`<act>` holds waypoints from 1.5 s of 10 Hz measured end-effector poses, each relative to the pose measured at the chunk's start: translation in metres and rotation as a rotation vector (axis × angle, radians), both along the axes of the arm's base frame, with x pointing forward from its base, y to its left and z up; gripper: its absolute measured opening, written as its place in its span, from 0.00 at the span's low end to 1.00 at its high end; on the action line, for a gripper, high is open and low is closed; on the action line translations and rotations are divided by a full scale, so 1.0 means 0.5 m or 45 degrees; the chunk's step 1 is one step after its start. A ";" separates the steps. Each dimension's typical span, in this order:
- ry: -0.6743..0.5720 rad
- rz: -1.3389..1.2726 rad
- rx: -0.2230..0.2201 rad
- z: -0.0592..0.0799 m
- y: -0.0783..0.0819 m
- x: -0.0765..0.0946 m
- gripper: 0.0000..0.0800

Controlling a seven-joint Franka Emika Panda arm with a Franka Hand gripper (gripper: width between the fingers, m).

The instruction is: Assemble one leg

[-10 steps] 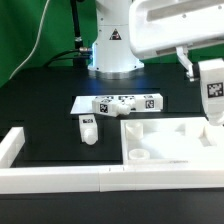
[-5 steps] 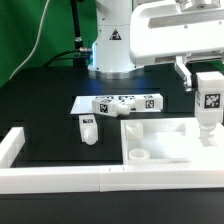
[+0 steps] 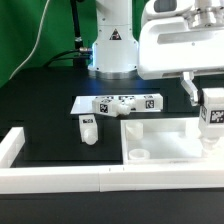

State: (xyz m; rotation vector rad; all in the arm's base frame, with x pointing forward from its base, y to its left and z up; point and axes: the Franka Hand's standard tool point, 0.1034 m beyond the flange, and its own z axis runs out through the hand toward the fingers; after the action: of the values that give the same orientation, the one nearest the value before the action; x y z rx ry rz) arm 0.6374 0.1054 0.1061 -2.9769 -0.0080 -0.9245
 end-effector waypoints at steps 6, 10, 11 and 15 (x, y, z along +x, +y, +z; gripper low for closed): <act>-0.004 0.007 0.001 -0.014 0.010 -0.007 0.36; -0.010 0.009 0.001 -0.008 0.009 -0.011 0.36; -0.010 0.011 0.000 -0.002 0.008 -0.015 0.36; -0.002 0.015 -0.007 -0.014 0.006 -0.028 0.36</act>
Offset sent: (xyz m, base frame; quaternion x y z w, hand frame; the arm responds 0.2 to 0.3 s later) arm -0.0121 0.0098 -0.0023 0.0094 -0.0076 0.0274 0.9996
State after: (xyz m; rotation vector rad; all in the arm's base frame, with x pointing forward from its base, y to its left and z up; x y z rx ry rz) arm 0.6235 0.1085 0.0993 -2.9773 -0.0285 -0.9275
